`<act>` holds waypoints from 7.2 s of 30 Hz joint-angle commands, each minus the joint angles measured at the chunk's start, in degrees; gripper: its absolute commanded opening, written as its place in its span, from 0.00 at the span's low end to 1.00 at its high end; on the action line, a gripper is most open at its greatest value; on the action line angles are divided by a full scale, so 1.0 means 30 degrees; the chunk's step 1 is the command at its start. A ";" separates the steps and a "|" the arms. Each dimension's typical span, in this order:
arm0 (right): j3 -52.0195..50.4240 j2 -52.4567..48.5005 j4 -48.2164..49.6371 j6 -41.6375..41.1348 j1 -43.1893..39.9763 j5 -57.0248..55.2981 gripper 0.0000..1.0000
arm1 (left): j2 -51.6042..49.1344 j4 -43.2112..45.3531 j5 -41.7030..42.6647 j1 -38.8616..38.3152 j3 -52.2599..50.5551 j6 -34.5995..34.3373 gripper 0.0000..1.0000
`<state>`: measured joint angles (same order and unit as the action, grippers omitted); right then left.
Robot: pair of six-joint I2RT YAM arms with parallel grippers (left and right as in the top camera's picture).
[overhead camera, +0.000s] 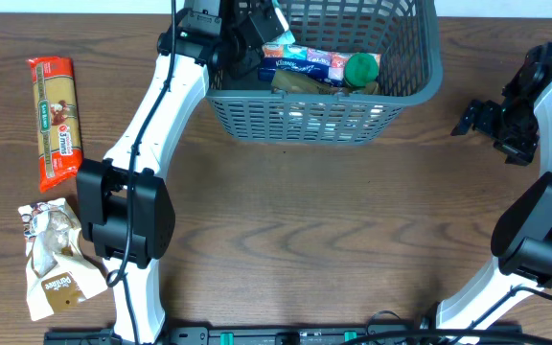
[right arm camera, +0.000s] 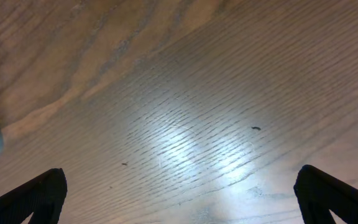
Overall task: Pack container
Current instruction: 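Carry the mint-green pouch into the basket and release it, then move the left gripper to the spaghetti package and grasp it, then lift the spaghetti package over the basket and open the left gripper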
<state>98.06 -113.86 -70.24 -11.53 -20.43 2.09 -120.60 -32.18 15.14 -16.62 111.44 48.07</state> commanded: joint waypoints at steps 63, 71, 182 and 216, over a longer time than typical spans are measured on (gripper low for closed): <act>-0.0095 0.0102 -0.0146 0.0138 0.0087 0.0408 0.99 | 0.2973 -0.8138 -0.4182 1.3049 0.2863 -1.2859 0.99; -0.0095 0.0102 -0.0095 0.0146 0.0087 0.0393 0.99 | -0.1596 -0.7883 -0.4197 1.3362 0.2863 -1.2830 0.98; -0.0087 0.0102 -0.0444 0.2149 0.0087 0.0415 0.99 | 0.1209 0.0678 0.0794 -0.3082 0.2718 0.5442 0.06; -0.0087 0.0102 -0.0801 0.2157 0.0087 0.0466 0.99 | 0.8036 -0.0204 -0.6674 0.2718 0.2725 -0.7475 0.98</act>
<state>98.06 -113.86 -72.49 -5.80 -20.43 3.07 -99.44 -28.03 2.37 -13.43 118.74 43.24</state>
